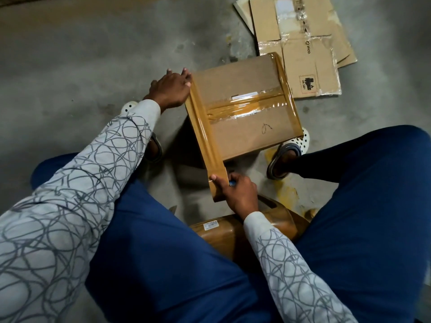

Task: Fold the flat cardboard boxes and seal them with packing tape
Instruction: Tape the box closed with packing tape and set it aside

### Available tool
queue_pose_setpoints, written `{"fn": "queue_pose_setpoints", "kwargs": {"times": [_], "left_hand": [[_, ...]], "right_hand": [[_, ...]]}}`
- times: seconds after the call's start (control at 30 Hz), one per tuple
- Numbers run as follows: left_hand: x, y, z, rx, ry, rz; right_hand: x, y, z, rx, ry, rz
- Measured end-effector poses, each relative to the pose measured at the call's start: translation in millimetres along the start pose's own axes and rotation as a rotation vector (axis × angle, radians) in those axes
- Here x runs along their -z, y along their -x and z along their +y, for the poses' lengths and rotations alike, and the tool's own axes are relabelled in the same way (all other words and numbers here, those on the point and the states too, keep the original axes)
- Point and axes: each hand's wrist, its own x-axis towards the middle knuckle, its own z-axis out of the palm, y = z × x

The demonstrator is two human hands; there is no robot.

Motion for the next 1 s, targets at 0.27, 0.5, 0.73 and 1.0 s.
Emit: {"fn": "queue_pose_setpoints", "kwargs": {"times": [0.27,0.5,0.73,1.0], "left_hand": [[0,-3,-1,-0.036,-0.036,0.019],[-6,28,19,0.03,-0.043,0.013],[-74,127,85,0.436,0.448,0.064],[-135,199,127,0.786,1.361,-0.018]], "right_hand": [[-8,-13,5,-0.073,0.066,-0.003],[3,-12,3,-0.134,-0.089,-0.123],[16,-11,4,-0.167,-0.286,-0.167],[10,-5,4,-0.092,-0.262,-0.149]]}}
